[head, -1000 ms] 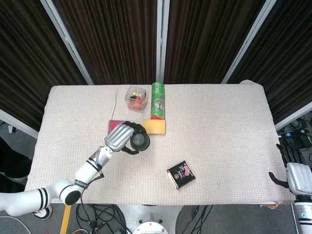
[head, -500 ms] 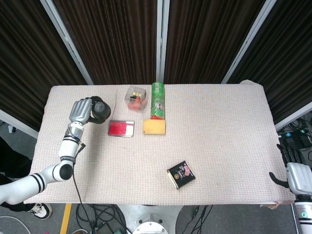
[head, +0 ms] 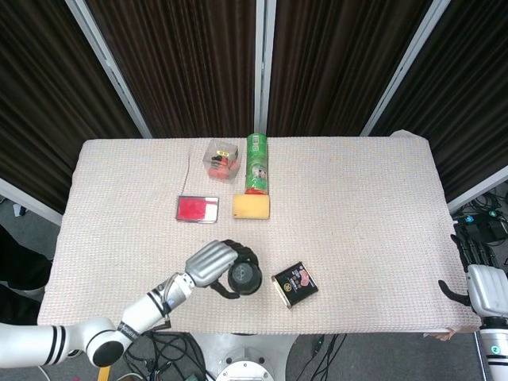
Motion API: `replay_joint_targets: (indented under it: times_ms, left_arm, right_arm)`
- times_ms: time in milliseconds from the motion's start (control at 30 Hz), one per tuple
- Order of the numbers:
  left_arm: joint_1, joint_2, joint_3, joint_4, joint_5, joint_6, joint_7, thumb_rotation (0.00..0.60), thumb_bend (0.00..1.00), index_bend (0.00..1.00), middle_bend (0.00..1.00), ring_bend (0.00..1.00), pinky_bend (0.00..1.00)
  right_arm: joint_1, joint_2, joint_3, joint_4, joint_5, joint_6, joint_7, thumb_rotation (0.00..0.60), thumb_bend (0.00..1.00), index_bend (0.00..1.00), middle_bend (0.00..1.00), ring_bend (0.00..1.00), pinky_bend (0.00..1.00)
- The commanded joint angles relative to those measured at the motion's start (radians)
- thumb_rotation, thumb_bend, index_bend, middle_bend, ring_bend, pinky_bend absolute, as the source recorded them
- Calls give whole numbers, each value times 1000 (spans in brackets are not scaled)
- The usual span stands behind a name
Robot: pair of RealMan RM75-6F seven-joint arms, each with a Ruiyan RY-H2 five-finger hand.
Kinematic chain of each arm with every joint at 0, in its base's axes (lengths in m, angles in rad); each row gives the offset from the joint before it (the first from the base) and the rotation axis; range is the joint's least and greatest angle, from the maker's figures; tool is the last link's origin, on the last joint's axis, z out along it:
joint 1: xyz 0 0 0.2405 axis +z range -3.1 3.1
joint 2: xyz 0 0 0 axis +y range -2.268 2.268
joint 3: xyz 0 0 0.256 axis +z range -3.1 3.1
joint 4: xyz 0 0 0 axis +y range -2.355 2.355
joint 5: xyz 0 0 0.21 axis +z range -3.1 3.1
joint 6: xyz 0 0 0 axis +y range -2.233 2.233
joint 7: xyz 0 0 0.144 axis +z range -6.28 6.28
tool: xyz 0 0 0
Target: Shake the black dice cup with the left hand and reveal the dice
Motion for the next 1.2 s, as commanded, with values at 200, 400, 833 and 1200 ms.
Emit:
replay_joint_targets:
  times_ms: [200, 400, 833, 1200]
  left_arm:
    - [-67, -129, -184, 603, -485, 126, 95, 600, 232, 497, 520, 312, 294]
    - [-35, -99, -141, 498, -432, 101, 52, 600, 232, 494, 520, 312, 294]
    - [56, -67, 52, 319, 49, 103, -258, 600, 229, 500, 520, 312, 293]
    - [105, -121, 77, 451, 83, 182, -321, 600, 228, 497, 520, 312, 292]
  right_arm:
    - [2, -3, 0, 0, 4, -6, -8, 600, 168, 0, 0, 0, 0]
    - [4, -6, -2, 6, 7, -16, -3, 600, 169, 0, 0, 0, 0]
    - [6, -8, -3, 7, 5, -19, -5, 600, 168, 0, 0, 0, 0]
    - [9, -13, -5, 8, 5, -26, -15, 600, 169, 0, 0, 0, 0]
